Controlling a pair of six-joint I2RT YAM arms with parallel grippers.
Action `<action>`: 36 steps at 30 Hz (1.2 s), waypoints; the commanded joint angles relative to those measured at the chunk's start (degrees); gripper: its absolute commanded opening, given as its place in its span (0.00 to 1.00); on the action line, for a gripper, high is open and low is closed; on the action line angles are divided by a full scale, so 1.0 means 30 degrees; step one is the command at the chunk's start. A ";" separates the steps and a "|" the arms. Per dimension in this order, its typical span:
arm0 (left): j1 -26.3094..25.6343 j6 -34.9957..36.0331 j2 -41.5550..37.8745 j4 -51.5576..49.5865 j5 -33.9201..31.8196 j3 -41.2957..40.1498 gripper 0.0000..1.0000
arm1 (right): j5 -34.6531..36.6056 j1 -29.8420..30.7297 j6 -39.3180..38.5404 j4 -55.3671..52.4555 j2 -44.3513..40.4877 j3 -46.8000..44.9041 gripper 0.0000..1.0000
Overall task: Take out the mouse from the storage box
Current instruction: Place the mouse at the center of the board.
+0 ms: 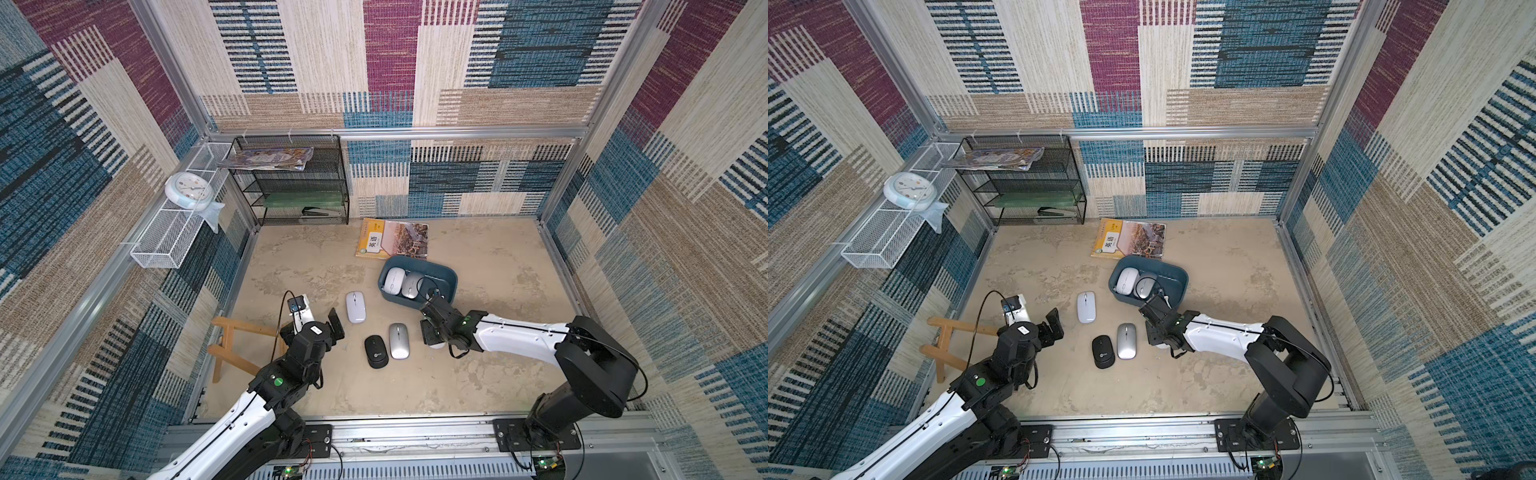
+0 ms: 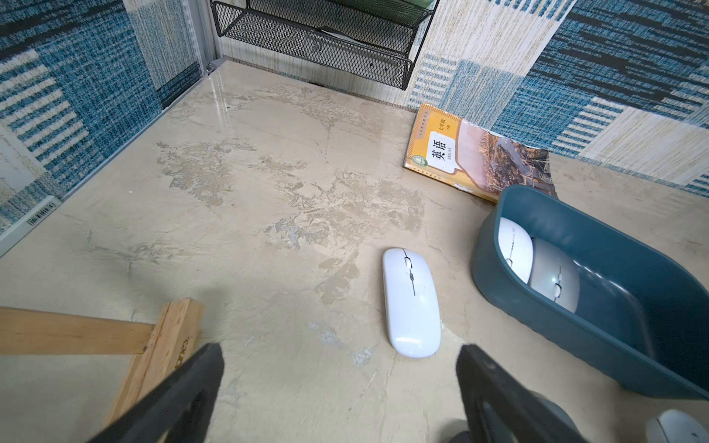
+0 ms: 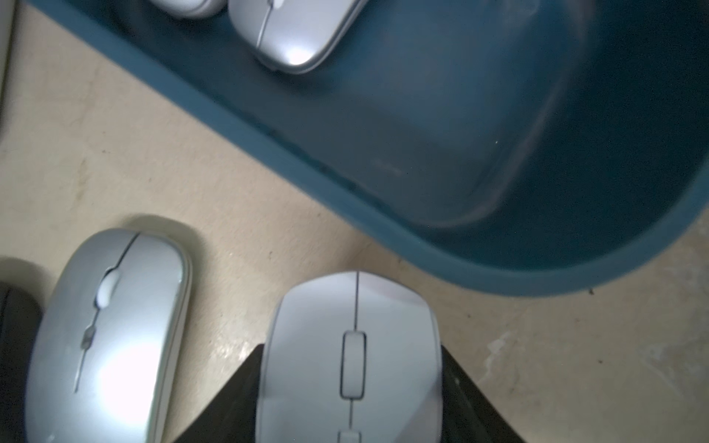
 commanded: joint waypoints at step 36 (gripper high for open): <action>0.0060 0.0115 0.2166 0.0234 0.1684 0.0346 0.99 | -0.1951 -0.1107 -0.0085 0.0949 0.1018 0.0549 0.83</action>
